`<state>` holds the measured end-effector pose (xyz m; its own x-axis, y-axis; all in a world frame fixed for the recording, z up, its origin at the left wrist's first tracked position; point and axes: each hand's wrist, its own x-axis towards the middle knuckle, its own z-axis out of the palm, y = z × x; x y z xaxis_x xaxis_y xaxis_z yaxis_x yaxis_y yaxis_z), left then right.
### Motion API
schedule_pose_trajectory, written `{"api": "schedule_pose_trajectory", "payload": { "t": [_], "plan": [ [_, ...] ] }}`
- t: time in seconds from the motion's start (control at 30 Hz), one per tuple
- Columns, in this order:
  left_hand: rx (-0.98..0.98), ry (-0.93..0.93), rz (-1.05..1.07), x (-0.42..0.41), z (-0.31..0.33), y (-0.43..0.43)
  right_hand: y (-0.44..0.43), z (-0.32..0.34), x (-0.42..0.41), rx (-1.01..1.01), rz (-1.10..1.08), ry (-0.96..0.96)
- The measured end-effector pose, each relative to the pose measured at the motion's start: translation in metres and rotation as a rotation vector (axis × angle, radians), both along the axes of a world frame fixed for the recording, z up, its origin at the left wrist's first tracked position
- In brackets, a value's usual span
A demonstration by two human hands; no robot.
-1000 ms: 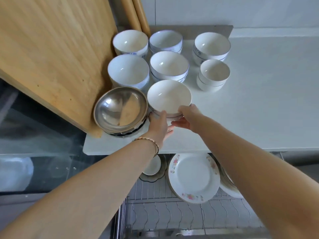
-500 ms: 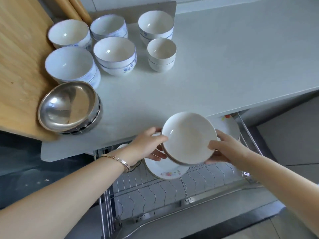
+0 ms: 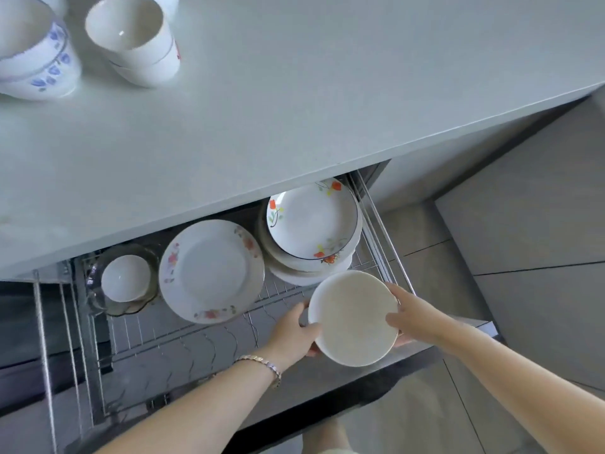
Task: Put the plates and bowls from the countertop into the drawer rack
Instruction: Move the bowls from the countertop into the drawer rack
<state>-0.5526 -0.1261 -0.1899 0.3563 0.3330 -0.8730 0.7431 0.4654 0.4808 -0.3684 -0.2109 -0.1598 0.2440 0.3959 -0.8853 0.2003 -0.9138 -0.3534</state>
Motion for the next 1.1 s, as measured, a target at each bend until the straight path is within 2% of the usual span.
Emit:
{"api": "schedule_pose_trajectory", "payload": {
  "t": [0.2, 0.5, 0.63, 0.8, 0.97, 1.1],
  "plan": [
    [0.135, 0.094, -0.066, 0.038, -0.057, -0.013, 0.011, -0.062, 0.026, -0.049, 0.150, -0.151],
    [0.054, 0.116, -0.034, 0.064, -0.115, -0.007, 0.018, -0.123, 0.034, -0.155, 0.198, -0.303],
    [0.064, 0.093, -0.064, 0.072, -0.124, -0.010, 0.013, -0.128, 0.037, -0.182, 0.238, -0.325],
    [0.067, 0.068, -0.085, 0.081, -0.125, -0.008, 0.015, -0.121, 0.041, -0.279, 0.455, -0.423],
    [0.094, 0.080, -0.187, 0.091, -0.123, -0.006, 0.007, -0.104, 0.054, -0.174, 0.676, -0.533],
    [0.093, 0.095, -0.230, 0.094, -0.125, -0.007, 0.001, -0.101, 0.068, -0.057, 0.615, -0.560]
  ]
}}
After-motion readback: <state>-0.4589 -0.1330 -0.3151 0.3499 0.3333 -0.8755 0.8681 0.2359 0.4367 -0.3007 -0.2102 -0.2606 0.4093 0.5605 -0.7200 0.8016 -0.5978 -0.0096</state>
